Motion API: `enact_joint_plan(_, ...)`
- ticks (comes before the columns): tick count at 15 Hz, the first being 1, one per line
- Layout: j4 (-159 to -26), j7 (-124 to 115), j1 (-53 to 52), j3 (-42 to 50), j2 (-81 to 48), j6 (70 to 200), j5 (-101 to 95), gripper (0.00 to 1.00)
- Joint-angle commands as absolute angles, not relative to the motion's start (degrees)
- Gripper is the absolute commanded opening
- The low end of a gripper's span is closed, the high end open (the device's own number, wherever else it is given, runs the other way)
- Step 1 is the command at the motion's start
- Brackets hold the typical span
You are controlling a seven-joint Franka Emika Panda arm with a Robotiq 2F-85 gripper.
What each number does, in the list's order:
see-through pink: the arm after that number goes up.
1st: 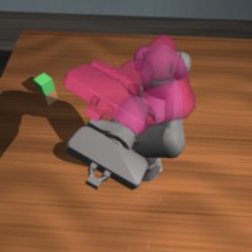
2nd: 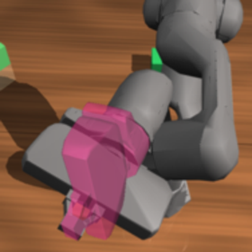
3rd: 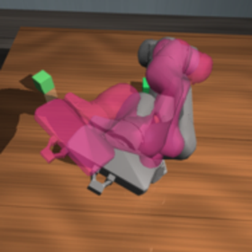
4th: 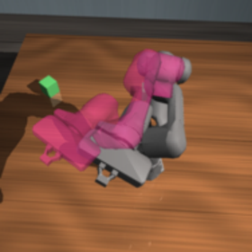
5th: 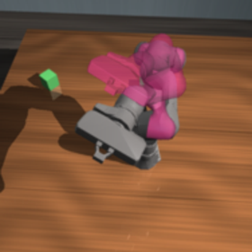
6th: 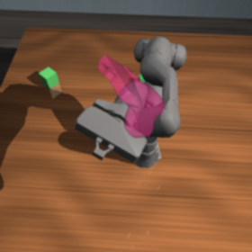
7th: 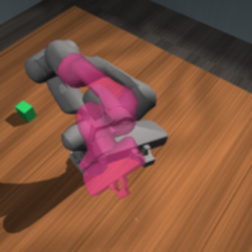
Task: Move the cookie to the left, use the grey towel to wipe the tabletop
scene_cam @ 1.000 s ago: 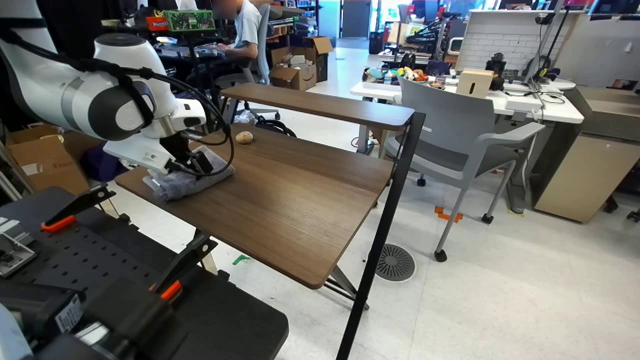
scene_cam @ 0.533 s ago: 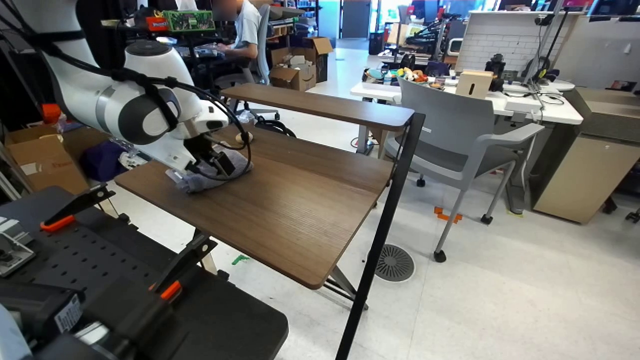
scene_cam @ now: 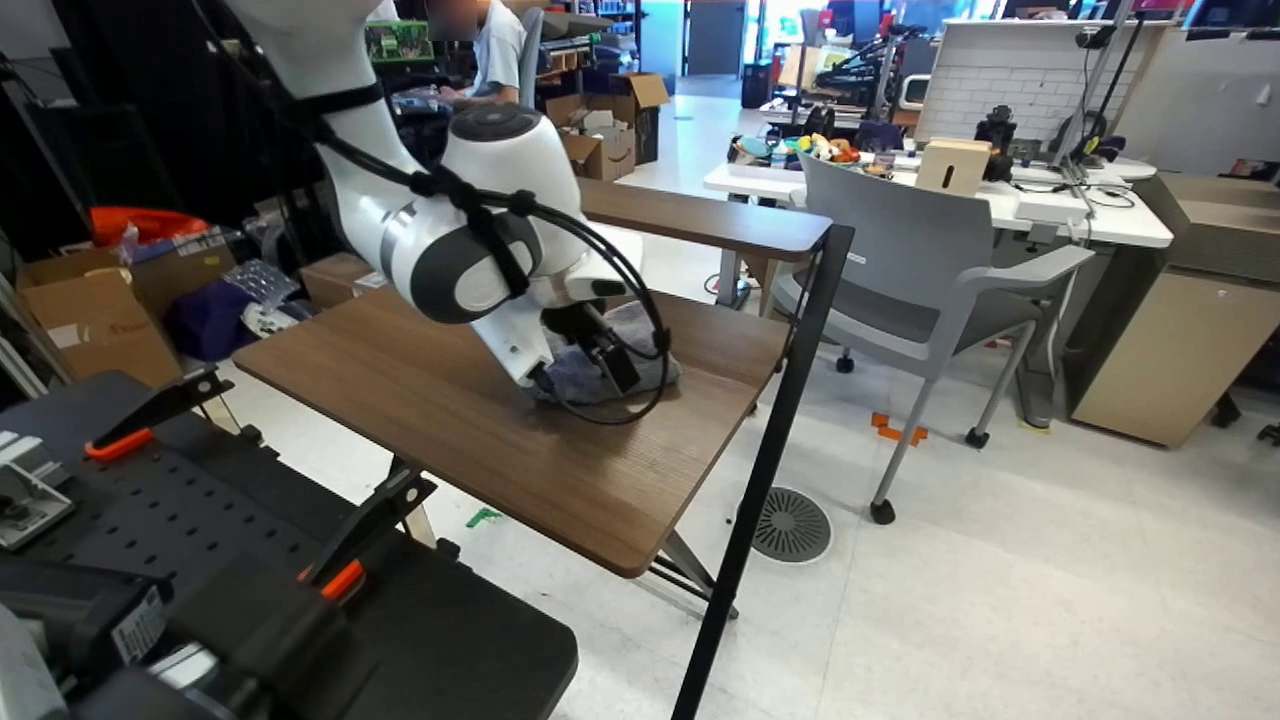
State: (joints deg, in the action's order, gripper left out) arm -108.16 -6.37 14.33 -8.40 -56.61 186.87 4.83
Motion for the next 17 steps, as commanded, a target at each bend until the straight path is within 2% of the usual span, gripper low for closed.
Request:
enact_joint_plan(1, -102.55, -6.43, 21.61, -10.99, -59.53, 181.38, 6.07, 1.0)
enact_joint_plan(4, -106.61, -3.35, 27.76, -15.66, -52.91, 175.55, 6.13, 1.0)
enact_joint_plan(11, -117.18, -0.08, 42.11, -30.37, -36.85, 171.81, 12.84, 1.0)
enact_joint_plan(12, -112.3, 0.26, 37.45, -26.34, -42.17, 175.2, 12.16, 1.0)
enact_joint_plan(17, -116.21, 0.9, 39.45, -28.05, -36.94, 172.28, 14.7, 1.0)
